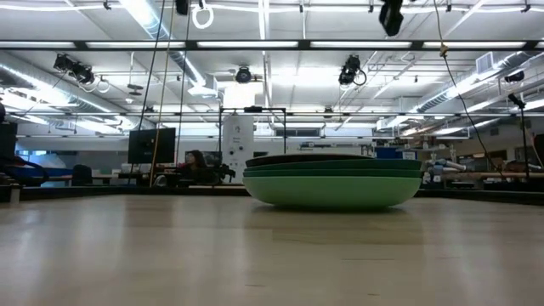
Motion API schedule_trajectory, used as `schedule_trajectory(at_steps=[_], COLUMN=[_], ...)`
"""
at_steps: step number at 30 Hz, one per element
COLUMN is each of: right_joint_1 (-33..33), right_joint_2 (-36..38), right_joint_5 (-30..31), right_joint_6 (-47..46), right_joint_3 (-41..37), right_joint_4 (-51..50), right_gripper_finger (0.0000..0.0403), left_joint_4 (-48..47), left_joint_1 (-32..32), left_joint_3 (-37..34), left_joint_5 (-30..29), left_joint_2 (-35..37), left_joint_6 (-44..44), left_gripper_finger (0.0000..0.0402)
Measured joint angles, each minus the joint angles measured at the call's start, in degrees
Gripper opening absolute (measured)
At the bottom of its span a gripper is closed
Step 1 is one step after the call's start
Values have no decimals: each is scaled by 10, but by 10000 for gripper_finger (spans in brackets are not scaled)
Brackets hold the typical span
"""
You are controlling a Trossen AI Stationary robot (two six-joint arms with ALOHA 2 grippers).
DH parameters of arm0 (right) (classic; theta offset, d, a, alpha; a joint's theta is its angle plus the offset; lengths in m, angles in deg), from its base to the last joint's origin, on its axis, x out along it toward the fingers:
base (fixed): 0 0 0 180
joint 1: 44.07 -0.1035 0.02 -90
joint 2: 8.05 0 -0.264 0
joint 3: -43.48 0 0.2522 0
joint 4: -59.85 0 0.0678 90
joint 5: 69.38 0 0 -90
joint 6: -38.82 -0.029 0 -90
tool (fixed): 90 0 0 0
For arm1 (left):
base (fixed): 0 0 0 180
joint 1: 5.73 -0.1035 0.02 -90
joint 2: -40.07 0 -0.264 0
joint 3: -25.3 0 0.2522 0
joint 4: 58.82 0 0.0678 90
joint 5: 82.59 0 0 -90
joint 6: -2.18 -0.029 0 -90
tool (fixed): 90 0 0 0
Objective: Stack plastic plates
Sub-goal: Return to Home Position
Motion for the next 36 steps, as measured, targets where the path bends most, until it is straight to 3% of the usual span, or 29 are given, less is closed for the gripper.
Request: schedule_trajectory(at_steps=[7, 12, 15, 23, 26, 28, 36], right_joint_1=[0, 8, 8, 8, 8, 8, 6], right_joint_2=[127, 198, 223, 244, 243, 245, 304], right_joint_5=[4, 96, 120, 121, 133, 121, 33], right_joint_6=[45, 156, 175, 173, 189, 198, 210], right_joint_3=[-57, -75, -84, -86, -86, -86, -86], right_joint_4=[26, -17, -17, -4, -1, -1, -46], right_gripper_finger=[19, 19, 17, 20, 20, 21, 16], left_joint_4=[-10, -26, -51, -94, -94, -97, -148], left_joint_1=[-53, -65, -69, -69, -68, -69, -24], left_joint_3=[-96, -159, -179, -179, -179, -179, -179], left_joint_5=[-2, -52, -103, -112, -104, -107, -104], left_joint_2=[118, 206, 245, 271, 270, 271, 325], left_joint_6=[21, 16, 38, -17, 66, 76, -48], left_gripper_finger=[13, 13, 13, 13, 13, 13, 14])
